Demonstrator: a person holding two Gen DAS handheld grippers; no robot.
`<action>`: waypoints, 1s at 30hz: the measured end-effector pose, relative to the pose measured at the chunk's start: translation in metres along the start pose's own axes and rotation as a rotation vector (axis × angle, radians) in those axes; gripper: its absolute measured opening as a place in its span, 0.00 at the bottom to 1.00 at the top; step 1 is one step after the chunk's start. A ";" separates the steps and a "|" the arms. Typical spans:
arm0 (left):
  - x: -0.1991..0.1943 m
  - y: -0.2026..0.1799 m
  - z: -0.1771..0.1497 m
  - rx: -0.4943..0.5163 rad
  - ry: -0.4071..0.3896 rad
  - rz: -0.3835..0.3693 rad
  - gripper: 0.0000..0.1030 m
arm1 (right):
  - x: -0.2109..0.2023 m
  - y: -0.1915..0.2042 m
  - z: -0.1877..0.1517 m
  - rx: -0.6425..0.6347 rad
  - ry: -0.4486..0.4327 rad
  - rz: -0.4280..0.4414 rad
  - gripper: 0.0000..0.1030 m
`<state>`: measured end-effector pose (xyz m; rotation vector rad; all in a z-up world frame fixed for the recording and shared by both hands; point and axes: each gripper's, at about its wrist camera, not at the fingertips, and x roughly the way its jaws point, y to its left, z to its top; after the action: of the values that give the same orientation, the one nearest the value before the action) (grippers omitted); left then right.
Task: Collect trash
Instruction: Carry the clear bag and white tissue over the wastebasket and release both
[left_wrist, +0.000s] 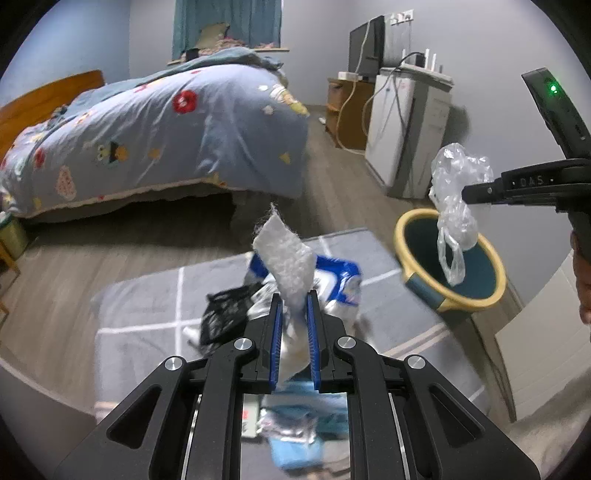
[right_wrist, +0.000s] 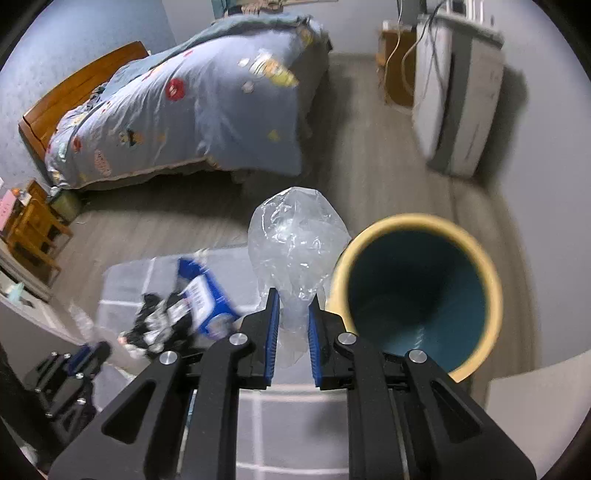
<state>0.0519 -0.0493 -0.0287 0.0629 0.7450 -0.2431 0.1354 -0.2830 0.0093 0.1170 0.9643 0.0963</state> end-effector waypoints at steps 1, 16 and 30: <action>0.000 -0.005 0.004 0.006 -0.007 -0.008 0.13 | -0.001 -0.006 0.003 -0.006 -0.007 -0.013 0.14; 0.027 -0.051 0.026 0.077 0.027 -0.053 0.01 | 0.010 -0.077 0.010 0.063 0.024 -0.040 0.14; 0.098 -0.065 -0.059 0.138 0.326 -0.020 0.35 | 0.006 -0.067 0.009 0.051 0.026 0.005 0.14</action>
<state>0.0670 -0.1229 -0.1364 0.2300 1.0530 -0.3072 0.1482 -0.3490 -0.0005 0.1655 0.9929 0.0784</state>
